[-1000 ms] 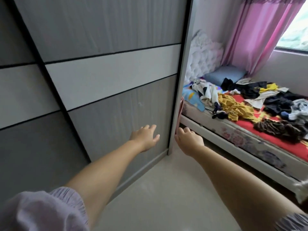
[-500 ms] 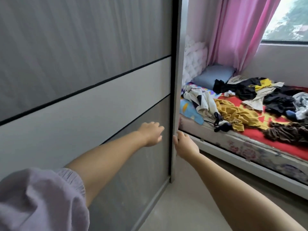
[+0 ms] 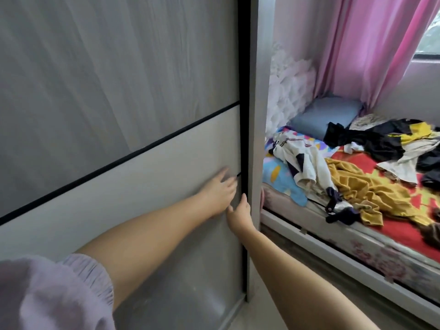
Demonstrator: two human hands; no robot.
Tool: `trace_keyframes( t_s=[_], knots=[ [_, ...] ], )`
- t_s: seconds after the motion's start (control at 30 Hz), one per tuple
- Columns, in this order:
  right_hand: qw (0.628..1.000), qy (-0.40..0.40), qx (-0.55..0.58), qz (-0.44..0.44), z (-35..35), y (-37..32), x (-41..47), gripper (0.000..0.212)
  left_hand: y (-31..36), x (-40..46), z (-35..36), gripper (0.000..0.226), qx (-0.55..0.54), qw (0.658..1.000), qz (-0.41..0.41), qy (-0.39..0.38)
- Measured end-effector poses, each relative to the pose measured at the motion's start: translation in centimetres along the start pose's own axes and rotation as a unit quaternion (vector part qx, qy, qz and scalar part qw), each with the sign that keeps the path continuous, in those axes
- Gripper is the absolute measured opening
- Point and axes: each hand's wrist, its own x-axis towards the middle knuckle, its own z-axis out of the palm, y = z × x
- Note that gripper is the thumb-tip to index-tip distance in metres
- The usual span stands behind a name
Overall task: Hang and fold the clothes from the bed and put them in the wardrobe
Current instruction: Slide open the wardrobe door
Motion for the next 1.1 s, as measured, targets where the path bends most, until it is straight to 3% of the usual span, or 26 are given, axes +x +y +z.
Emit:
trace_keyframes(
  t_s=[0.17, 0.3, 0.53, 0.63, 0.87, 1.1],
  knots=[
    [0.996, 0.026, 0.059, 0.057, 1.5, -0.1, 4.1, 0.072, -2.2, 4.1, -0.5, 0.051, -0.009, 1.000, -0.006, 0.018],
    [0.989, 0.025, 0.096, 0.109, 1.6, 0.3, 6.5, 0.075, -2.4, 6.0, -1.1, 0.052, 0.017, 0.999, -0.023, -0.020],
    [0.993, 0.071, 0.066, 0.070, 2.3, 1.1, 7.5, 0.059, -1.7, 6.5, -0.9, 0.051, 0.069, 0.997, -0.025, -0.004],
    [0.993, 0.087, 0.057, 0.051, 2.6, 1.4, 6.2, 0.066, -1.2, 5.4, -0.5, 0.051, 0.102, 0.994, -0.030, 0.004],
    [0.999, 0.045, -0.006, 0.025, 3.9, 1.3, 1.8, 0.057, 0.1, 1.6, 0.2, 0.039, 0.093, 0.994, -0.062, 0.022],
    [0.997, -0.018, -0.069, -0.011, 7.9, 0.9, -4.9, 0.048, 2.4, -6.7, 1.1, 0.032, 0.031, 0.993, -0.112, -0.013]
  ],
)
